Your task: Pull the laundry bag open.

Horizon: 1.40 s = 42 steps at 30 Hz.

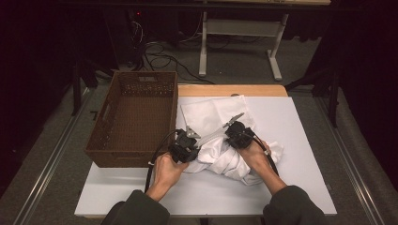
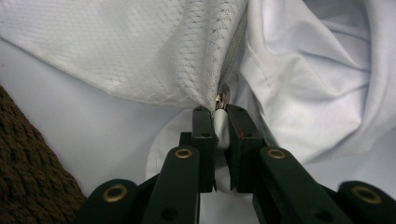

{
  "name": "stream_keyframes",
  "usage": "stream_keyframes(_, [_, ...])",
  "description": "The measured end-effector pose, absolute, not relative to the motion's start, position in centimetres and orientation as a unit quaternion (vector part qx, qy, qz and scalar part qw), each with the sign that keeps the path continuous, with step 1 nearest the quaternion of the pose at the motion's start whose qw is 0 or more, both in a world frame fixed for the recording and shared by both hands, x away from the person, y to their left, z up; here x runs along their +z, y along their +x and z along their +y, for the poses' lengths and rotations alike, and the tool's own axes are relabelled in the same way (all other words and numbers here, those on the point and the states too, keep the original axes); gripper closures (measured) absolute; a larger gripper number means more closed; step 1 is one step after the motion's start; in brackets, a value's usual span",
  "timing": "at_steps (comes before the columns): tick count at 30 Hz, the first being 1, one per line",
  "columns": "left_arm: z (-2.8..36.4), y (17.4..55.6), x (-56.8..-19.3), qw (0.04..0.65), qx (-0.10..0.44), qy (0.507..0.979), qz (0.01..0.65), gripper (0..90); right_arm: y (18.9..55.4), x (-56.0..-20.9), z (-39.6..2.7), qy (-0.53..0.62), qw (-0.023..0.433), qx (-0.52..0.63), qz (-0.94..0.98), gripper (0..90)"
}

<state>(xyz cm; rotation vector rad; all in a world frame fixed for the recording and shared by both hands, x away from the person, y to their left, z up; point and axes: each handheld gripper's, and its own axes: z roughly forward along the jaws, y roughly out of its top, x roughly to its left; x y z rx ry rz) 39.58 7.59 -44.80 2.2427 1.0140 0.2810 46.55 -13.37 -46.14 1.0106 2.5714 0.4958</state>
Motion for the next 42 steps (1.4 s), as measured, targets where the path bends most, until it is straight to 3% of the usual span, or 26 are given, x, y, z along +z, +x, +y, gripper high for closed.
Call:
stream_keyframes(3, [7.6, 39.6, -44.8, 0.327, 0.100, 0.855, 0.389, 82.4, 46.6, -46.1, -13.6, 0.356, 0.155, 0.185, 0.903, 84.7])
stream_keyframes(6, [7.7, 39.7, -44.8, 0.329, 0.098, 0.854, 0.391, 82.3, 46.1, -45.3, -14.0, 0.359, 0.125, 0.212, 0.900, 75.2])
stream_keyframes(11, [7.8, 39.7, -44.7, 0.329, 0.099, 0.853, 0.393, 82.3, 44.3, -43.8, -14.0, 0.342, 0.134, 0.237, 0.899, 62.2])
stream_keyframes(16, [7.8, 39.8, -44.8, 0.329, 0.098, 0.853, 0.394, 82.3, 42.7, -42.6, -14.1, 0.318, 0.149, 0.248, 0.903, 57.1])
stream_keyframes(20, [7.8, 39.8, -44.8, 0.329, 0.097, 0.853, 0.393, 82.2, 41.3, -41.8, -14.0, 0.306, 0.132, 0.268, 0.904, 52.1])
stream_keyframes(31, [7.8, 39.8, -44.8, 0.330, 0.095, 0.854, 0.391, 82.2, 41.7, -45.4, -11.1, 0.291, 0.100, 0.220, 0.926, 41.5])
stream_keyframes(34, [7.7, 39.8, -45.0, 0.327, 0.095, 0.855, 0.391, 82.2, 42.3, -46.6, -10.6, 0.286, 0.100, 0.200, 0.932, 45.9])
stream_keyframes(39, [7.6, 39.7, -45.0, 0.324, 0.100, 0.856, 0.391, 82.2, 42.1, -46.8, -10.4, 0.262, 0.106, 0.185, 0.941, 84.4])
stream_keyframes(42, [7.6, 39.7, -45.0, 0.323, 0.102, 0.856, 0.390, 82.2, 41.9, -46.2, -11.0, 0.258, 0.121, 0.198, 0.938, 87.8])
